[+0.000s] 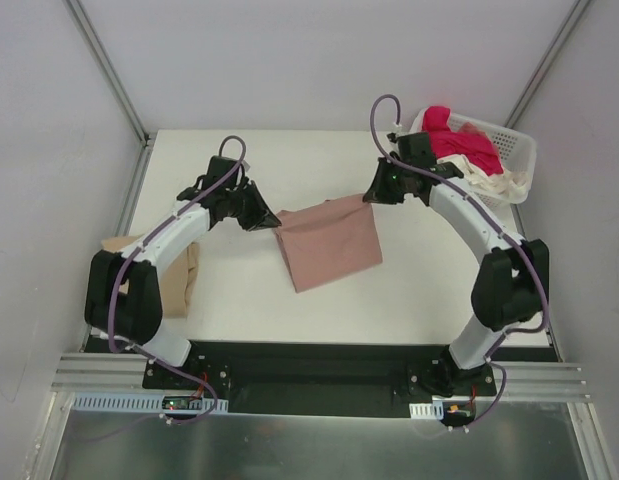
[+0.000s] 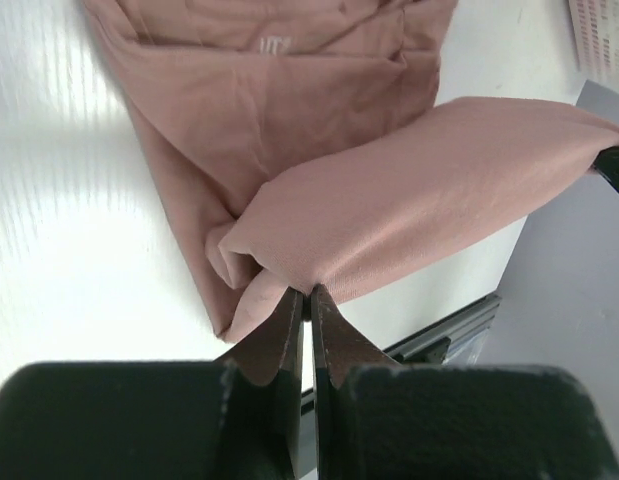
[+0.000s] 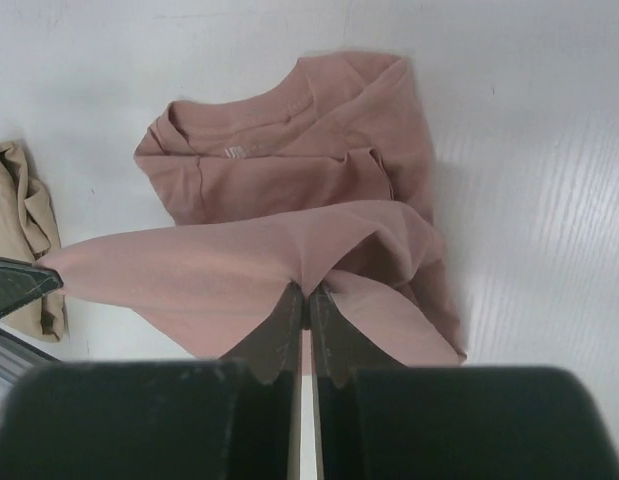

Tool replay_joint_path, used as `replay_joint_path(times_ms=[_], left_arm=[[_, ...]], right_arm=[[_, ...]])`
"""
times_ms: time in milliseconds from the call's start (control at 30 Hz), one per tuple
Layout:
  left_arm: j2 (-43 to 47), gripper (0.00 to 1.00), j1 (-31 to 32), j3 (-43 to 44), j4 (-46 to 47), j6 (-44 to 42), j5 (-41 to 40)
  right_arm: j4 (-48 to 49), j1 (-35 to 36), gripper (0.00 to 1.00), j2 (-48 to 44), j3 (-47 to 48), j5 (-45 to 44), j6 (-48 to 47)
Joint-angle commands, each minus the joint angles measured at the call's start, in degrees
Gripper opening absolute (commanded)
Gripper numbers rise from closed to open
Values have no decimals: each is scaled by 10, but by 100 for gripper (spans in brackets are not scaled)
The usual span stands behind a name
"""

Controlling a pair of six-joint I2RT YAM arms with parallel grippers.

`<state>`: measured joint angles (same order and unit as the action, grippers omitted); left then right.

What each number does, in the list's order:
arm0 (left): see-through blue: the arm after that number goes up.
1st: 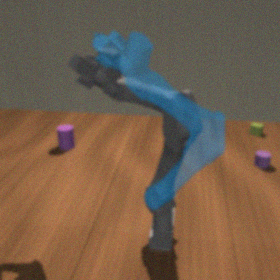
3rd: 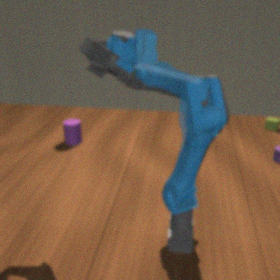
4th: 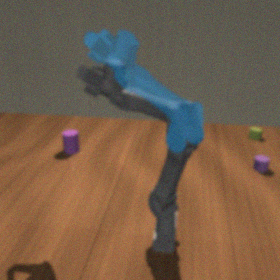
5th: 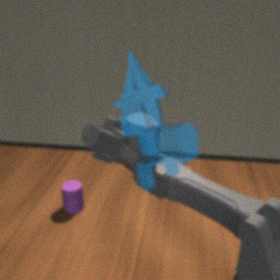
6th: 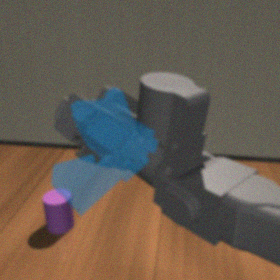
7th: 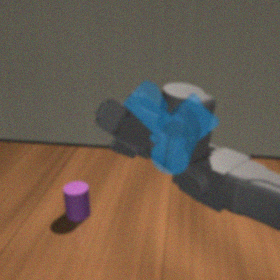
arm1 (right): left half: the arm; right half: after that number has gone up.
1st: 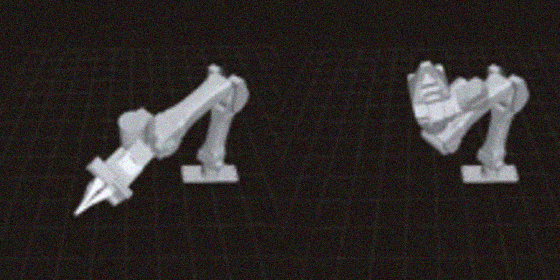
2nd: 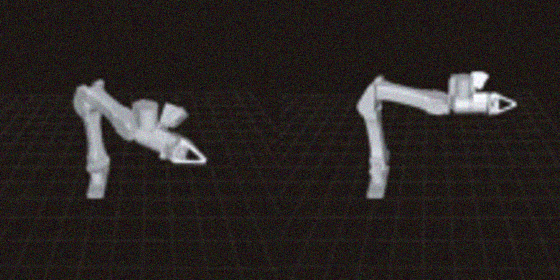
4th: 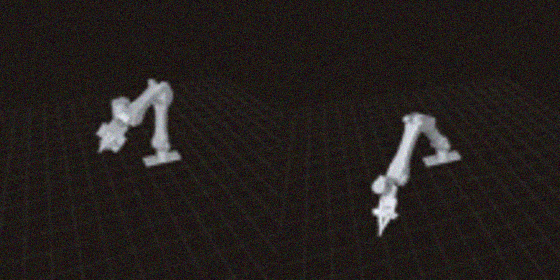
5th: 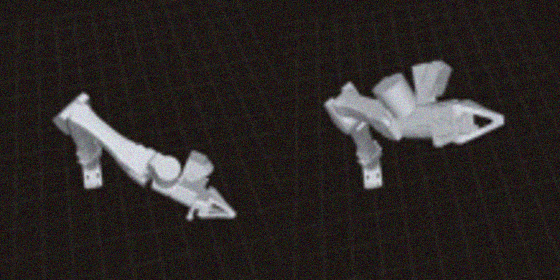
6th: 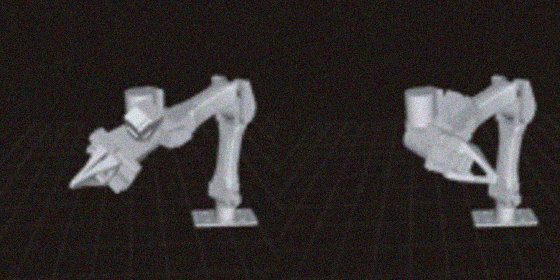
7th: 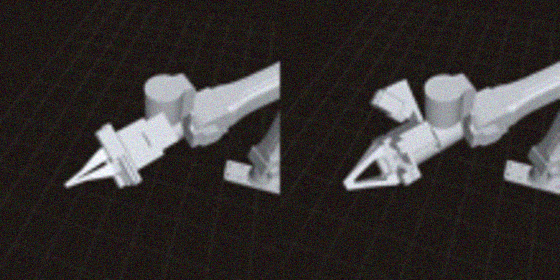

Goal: Fold and stack the t-shirts
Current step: Fold the long partially folded tshirt into a neat square

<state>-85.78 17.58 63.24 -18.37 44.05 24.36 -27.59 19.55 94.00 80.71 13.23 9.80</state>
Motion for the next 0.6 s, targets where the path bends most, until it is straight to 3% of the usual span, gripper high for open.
replay_joint_path(times_ms=[0, 200, 333, 400, 433, 467, 500, 533, 567], left_arm=[[-71, 0, -22, 70, -3, -21, 21], [-181, 0, -44, 137, -3, -22, -11], [-245, 13, -54, 175, -3, -25, -4], [-255, 34, -55, 189, -4, -27, -1], [-254, 44, -56, 192, -4, -26, -2], [-251, 59, -56, 194, -3, -26, -4], [-244, 65, -56, 194, -3, -25, -12], [-225, 73, -55, 192, -4, -23, -16], [-214, 79, -55, 185, -4, -20, -19]], right_arm=[[38, -18, 1, 72, 74, 23, -4], [52, -27, 2, 192, 145, 35, 14], [51, -31, 13, 266, 190, 47, 21], [40, -36, 22, 283, 220, 63, 21], [33, -36, 37, 296, 229, 75, 21], [27, -37, 41, 298, 244, 79, 20], [18, -37, 45, 296, 245, 81, 16], [16, -38, 63, 284, 242, 84, 9], [17, -36, 76, 271, 234, 85, 9]])
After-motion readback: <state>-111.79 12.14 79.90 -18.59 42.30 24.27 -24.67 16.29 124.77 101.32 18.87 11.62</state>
